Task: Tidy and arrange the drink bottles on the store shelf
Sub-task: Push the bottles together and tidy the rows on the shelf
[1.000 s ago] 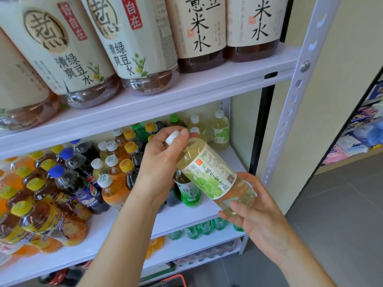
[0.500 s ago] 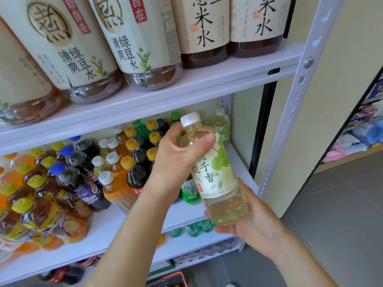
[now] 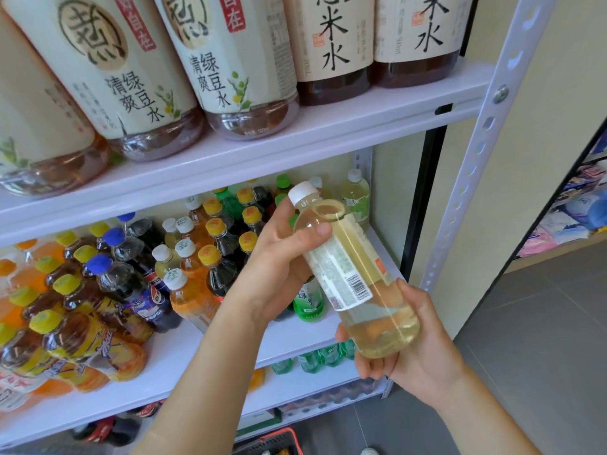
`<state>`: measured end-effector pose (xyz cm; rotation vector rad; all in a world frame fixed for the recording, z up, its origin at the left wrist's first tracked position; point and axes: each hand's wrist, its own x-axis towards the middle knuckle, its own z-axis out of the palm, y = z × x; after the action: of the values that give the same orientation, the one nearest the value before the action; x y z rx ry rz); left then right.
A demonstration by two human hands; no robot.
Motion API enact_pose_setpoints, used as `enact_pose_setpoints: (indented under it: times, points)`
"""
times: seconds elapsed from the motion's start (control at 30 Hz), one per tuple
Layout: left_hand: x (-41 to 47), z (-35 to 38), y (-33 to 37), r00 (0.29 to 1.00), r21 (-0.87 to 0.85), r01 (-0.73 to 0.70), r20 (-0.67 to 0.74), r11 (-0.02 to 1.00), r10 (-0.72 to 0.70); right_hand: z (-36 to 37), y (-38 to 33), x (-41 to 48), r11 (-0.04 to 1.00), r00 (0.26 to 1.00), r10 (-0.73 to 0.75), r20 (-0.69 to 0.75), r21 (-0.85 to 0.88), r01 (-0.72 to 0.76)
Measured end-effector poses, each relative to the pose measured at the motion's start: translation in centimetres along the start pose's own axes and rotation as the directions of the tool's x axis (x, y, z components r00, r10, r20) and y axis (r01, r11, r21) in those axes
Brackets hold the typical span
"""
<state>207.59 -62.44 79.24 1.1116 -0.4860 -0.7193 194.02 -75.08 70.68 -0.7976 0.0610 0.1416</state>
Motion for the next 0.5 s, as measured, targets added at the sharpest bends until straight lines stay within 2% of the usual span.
enact_pose_setpoints:
  times: [0.07, 0.1, 0.17, 0.23, 0.3, 0.37, 0.43, 0.5]
  points:
    - [0.0, 0.3, 0.0, 0.998, 0.055, -0.022, -0.049, 0.998, 0.025, -0.2, -0.1, 0.0, 0.996, 0.997, 0.029, 0.067, 0.082, -0.034]
    - [0.0, 0.5, 0.0, 0.995, 0.087, -0.04, -0.084, 0.995, 0.047, -0.1, -0.1, 0.1, 0.994, 0.998, 0.032, 0.055, 0.1, -0.038]
    - [0.0, 0.9, -0.1, 0.984, 0.171, -0.098, -0.131, 0.98, 0.121, -0.2, 0.0, 0.4, 0.996, 0.996, 0.045, -0.081, 0.075, -0.039]
    - [-0.2, 1.3, -0.2, 0.965, 0.312, -0.182, -0.125, 0.933, 0.23, -0.5, 0.0, 0.6, 0.996, 0.961, 0.066, -0.27, -0.044, -0.081]
    - [-0.6, 1.6, -0.5, 0.95, 0.484, -0.25, -0.046, 0.839, 0.309, -0.7, -0.1, 0.5, 0.981, 0.922, 0.111, -0.37, -0.108, -0.162]
    - [-1.4, 2.0, -0.9, 0.947, 0.618, -0.282, 0.056, 0.734, 0.317, -0.5, -0.3, 0.6, 0.982, 0.92, 0.173, -0.352, -0.013, -0.19]
    - [-2.4, 2.4, -1.6, 0.929, 0.709, -0.357, 0.2, 0.607, 0.313, -0.3, -0.6, 1.1, 0.983, 0.95, 0.149, -0.275, 0.144, -0.113]
    - [-3.7, 2.5, -2.3, 0.876, 0.745, -0.48, 0.379, 0.464, 0.297, -0.2, -1.0, 1.6, 0.974, 0.977, 0.053, -0.205, 0.226, -0.005]
